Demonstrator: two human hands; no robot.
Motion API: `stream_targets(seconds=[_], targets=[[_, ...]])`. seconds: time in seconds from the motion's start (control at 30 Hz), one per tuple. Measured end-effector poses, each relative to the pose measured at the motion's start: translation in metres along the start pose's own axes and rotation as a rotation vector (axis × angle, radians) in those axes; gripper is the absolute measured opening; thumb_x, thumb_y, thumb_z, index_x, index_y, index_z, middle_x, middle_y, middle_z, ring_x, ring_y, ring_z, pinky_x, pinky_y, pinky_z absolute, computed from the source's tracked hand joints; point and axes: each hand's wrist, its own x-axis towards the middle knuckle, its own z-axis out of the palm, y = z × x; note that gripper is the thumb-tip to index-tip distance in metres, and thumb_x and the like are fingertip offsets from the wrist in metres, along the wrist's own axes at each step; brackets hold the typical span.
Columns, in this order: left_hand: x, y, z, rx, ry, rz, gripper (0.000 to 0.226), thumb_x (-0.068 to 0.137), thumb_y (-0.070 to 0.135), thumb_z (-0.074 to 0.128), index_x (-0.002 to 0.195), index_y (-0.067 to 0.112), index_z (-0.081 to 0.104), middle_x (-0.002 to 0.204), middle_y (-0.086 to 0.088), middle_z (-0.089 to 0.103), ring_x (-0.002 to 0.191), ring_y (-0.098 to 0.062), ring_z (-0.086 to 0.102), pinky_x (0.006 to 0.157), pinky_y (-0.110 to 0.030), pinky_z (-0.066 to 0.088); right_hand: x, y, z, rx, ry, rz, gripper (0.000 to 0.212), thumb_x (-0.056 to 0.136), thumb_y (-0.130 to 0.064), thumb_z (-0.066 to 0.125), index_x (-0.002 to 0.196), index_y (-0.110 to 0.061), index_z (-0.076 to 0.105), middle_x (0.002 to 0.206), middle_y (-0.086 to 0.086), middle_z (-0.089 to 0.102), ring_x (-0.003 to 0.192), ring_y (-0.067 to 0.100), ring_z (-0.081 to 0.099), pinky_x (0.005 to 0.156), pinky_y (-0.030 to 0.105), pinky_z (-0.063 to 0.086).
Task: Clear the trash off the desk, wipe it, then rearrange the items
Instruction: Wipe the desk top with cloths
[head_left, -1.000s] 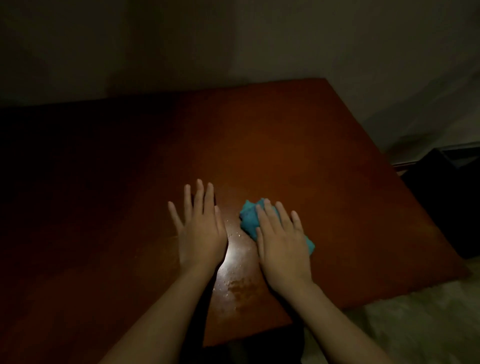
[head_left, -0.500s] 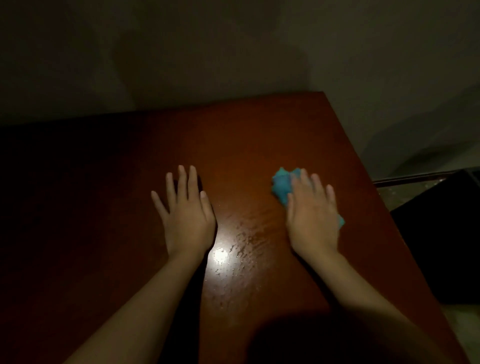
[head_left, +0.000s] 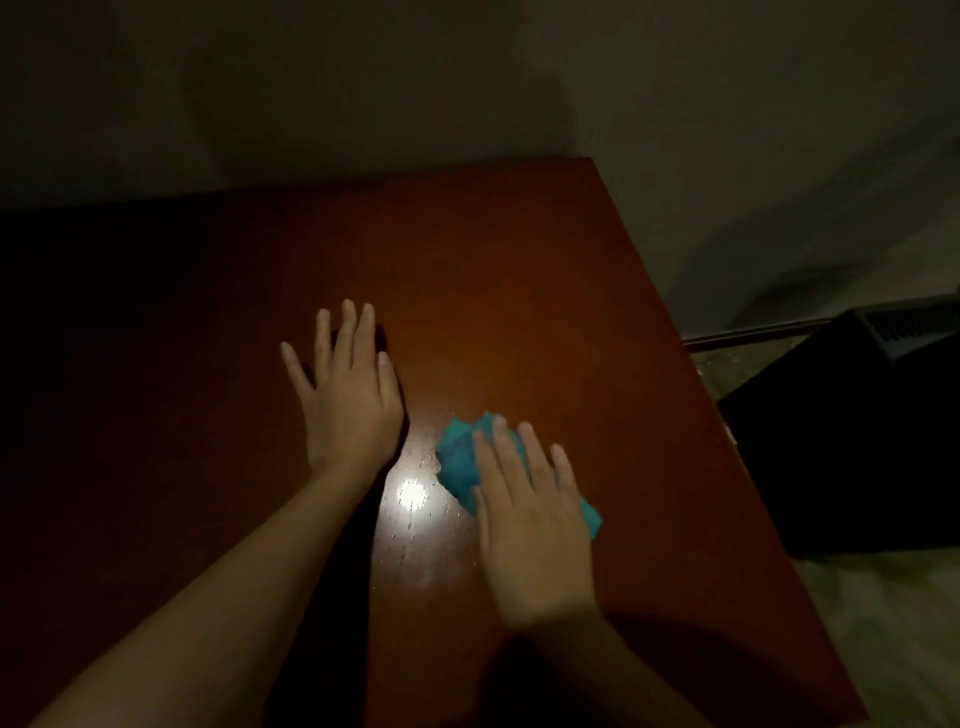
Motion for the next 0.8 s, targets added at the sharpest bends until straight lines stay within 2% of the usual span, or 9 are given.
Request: stream_targets(seconds=[0.07,0.17,0.23,0.3,0.4,0.5,0.57,0.67,0.8], targets=[[-0.022,-0.008,-0.006,0.001,-0.018,0.008,0.053,0.103,0.034,0.024,0.153,0.020,0.013,0.161,0.000,0.010,0.148,-0.016,-0.004,0.117,-0.051,-0.010,-0.014,0.026,-0.007,-0.043,-0.026,0.095,0.056,0.085,-0.022,0.062,0.138,-0.017,0.045,0.146,0.006,0.042,0.134,0.026,0.041,0.113,0.048,0.027],[-0.059,-0.018,-0.014,0.015,-0.035,0.027,0.053,0.103,0.033,0.023,0.153,0.021,0.012,0.160,0.001,0.009,0.147,-0.015,-0.006,0.117,-0.049,-0.013,-0.034,0.051,-0.022,-0.051,-0.011,0.360,0.045,0.097,-0.024,0.040,0.141,-0.013,0.042,0.147,0.008,0.040,0.136,0.028,0.039,0.112,0.049,0.028],[-0.079,-0.022,-0.018,0.022,-0.035,0.055,0.054,0.102,0.035,0.018,0.153,0.020,0.012,0.160,0.001,0.009,0.147,-0.015,-0.006,0.116,-0.047,-0.014,-0.047,0.035,-0.025,-0.041,0.028,0.446,0.047,0.098,-0.026,0.029,0.141,-0.011,0.042,0.147,0.011,0.041,0.135,0.030,0.039,0.111,0.049,0.028],[-0.099,-0.025,-0.020,0.015,-0.034,0.079,0.057,0.098,0.038,0.015,0.153,0.020,0.013,0.159,0.002,0.009,0.147,-0.014,-0.006,0.116,-0.047,-0.014,-0.066,0.002,-0.021,-0.021,0.034,0.416,0.050,0.096,-0.027,0.028,0.140,-0.010,0.044,0.146,0.012,0.042,0.135,0.031,0.040,0.112,0.048,0.024],[-0.129,-0.032,-0.024,0.017,-0.030,0.084,0.058,0.097,0.039,0.012,0.152,0.021,0.012,0.156,0.005,0.004,0.146,-0.013,-0.007,0.116,-0.047,-0.013,-0.100,-0.049,-0.015,0.027,0.010,0.257,0.056,0.089,-0.028,0.029,0.139,-0.010,0.045,0.146,0.012,0.042,0.135,0.031,0.039,0.112,0.047,0.019],[-0.151,-0.041,-0.029,0.037,-0.039,0.069,0.061,0.094,0.042,0.006,0.152,0.021,0.010,0.156,0.005,0.002,0.146,-0.014,-0.008,0.116,-0.048,-0.012,-0.124,-0.065,-0.015,0.029,-0.012,0.166,0.055,0.089,-0.029,0.031,0.138,-0.012,0.046,0.146,0.010,0.043,0.135,0.028,0.040,0.113,0.044,0.017],[-0.159,-0.044,-0.031,0.040,-0.046,0.069,0.058,0.097,0.041,0.008,0.152,0.021,0.008,0.158,0.004,0.003,0.147,-0.015,-0.007,0.117,-0.050,-0.012,-0.134,-0.051,-0.018,0.022,-0.016,0.157,0.053,0.090,-0.029,0.032,0.137,-0.013,0.048,0.145,0.009,0.045,0.133,0.028,0.043,0.112,0.044,0.022],[-0.171,-0.046,-0.032,0.025,-0.060,0.066,0.054,0.102,0.036,0.015,0.153,0.021,0.008,0.160,0.002,0.006,0.147,-0.015,-0.008,0.117,-0.051,-0.011,-0.148,-0.008,-0.025,-0.020,-0.005,0.277,0.052,0.093,-0.029,0.028,0.136,-0.011,0.050,0.142,0.010,0.048,0.129,0.030,0.048,0.107,0.048,0.037],[-0.184,-0.041,-0.037,0.021,-0.066,0.095,0.061,0.096,0.040,0.011,0.153,0.019,0.011,0.160,0.000,0.009,0.147,-0.015,-0.006,0.117,-0.049,-0.013,-0.150,0.056,-0.040,-0.019,-0.003,0.385,0.049,0.098,-0.028,0.025,0.138,-0.011,0.047,0.144,0.010,0.046,0.132,0.030,0.044,0.107,0.050,0.036]])
